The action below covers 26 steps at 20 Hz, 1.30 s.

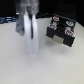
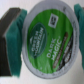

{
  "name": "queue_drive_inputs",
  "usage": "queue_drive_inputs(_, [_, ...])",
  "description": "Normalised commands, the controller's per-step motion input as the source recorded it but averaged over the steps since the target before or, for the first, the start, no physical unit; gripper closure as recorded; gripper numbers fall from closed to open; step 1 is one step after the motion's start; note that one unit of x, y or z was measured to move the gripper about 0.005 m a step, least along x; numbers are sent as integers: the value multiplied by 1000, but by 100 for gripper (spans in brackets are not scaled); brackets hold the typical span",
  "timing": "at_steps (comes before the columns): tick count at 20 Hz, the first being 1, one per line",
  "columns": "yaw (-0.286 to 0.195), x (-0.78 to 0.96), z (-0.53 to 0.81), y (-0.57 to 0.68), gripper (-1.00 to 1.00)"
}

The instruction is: Open the kcup holder, insert the kcup into the holder, and close the kcup holder

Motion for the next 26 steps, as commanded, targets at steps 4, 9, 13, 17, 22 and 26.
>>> queue_drive_inputs(4, [27, 5, 540, 590, 100])
queue_drive_inputs(9, [33, -37, 436, 591, 100])
queue_drive_inputs(13, [39, -111, 393, 573, 100])
queue_drive_inputs(17, [33, -112, 349, 594, 100])
queue_drive_inputs(22, [32, -164, 269, 581, 100])
queue_drive_inputs(26, [52, -228, 215, 525, 100])
